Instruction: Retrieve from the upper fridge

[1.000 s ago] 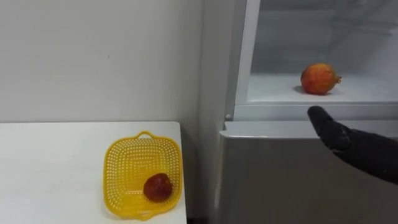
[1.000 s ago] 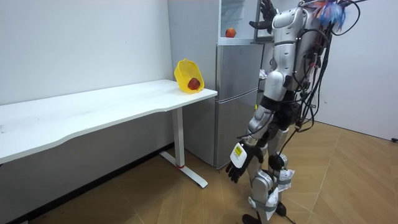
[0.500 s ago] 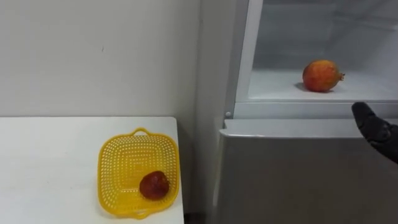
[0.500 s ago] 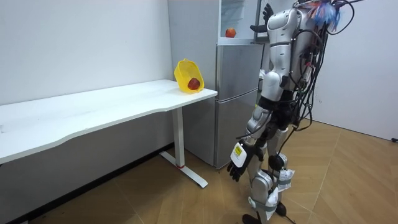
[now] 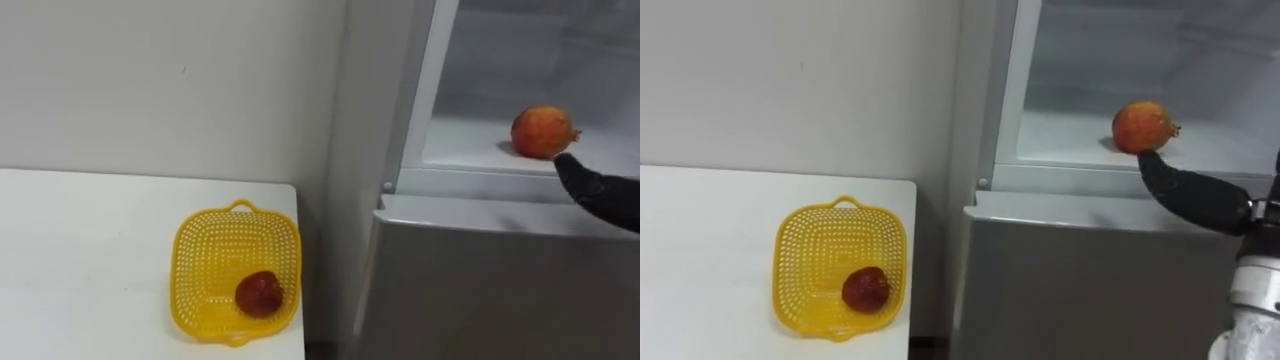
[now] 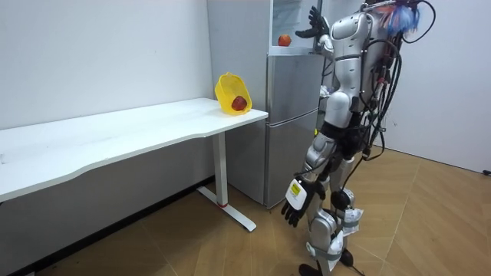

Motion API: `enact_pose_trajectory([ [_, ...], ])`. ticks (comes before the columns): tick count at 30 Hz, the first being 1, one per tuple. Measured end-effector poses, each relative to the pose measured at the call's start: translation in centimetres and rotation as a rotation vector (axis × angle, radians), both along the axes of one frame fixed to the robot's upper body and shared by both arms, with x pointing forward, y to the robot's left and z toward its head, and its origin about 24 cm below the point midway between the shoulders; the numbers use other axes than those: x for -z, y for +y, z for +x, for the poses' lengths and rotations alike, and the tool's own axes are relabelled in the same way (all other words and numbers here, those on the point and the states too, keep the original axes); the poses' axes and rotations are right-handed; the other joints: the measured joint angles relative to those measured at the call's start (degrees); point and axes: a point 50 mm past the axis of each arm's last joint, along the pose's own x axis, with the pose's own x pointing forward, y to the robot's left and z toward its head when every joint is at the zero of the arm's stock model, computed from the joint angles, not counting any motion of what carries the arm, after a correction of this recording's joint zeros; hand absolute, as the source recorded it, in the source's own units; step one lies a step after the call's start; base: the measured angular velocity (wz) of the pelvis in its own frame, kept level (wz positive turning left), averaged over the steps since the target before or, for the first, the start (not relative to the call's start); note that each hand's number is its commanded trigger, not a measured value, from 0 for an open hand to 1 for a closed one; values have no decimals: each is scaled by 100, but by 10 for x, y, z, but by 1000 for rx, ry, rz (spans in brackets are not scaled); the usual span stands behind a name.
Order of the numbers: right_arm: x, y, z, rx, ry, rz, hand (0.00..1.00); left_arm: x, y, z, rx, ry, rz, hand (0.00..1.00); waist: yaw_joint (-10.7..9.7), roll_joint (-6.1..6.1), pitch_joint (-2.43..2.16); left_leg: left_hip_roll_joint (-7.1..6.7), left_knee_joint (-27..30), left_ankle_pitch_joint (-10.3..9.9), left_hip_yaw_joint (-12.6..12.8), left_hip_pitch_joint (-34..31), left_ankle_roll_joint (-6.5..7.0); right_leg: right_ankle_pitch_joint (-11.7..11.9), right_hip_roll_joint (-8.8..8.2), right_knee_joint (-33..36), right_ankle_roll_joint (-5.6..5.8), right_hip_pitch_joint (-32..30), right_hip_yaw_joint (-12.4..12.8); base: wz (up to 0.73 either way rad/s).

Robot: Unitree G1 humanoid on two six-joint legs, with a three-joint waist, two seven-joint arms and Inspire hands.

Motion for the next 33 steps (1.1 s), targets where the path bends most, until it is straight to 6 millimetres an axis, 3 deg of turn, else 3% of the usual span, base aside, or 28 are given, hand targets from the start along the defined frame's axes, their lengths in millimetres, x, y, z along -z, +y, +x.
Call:
enact_pose_trajectory([
  [7,-33,-27,26,62,13,11,0,-2,6,-2,-46,7,4,0,8,-115,19,-17,117,-1,-196,-72,-2,-18,-61,-2,-13,83,-193,15],
  [11,-44,-40,28,96,11,-3,0,-5,15,-8,-51,3,24,0,31,-239,-24,-28,124,0,-237,-76,-4,-50,-69,43,-17,82,-309,9],
  [13,-46,-48,31,103,29,14,0,-6,19,-9,-61,4,32,0,42,-282,-17,-38,131,0,-283,-83,-4,-74,-82,89,-18,82,-328,6],
  [20,-43,-66,35,124,105,45,0,-9,26,-8,-84,4,50,0,193,-338,-36,-40,141,0,-305,-99,-5,-74,-78,86,-19,76,-335,1],
  [33,-12,-75,61,85,328,145,0,-12,29,-6,-79,-4,65,0,173,-318,-42,-32,166,9,-391,-183,-19,-72,-81,100,-22,49,-489,4],
])
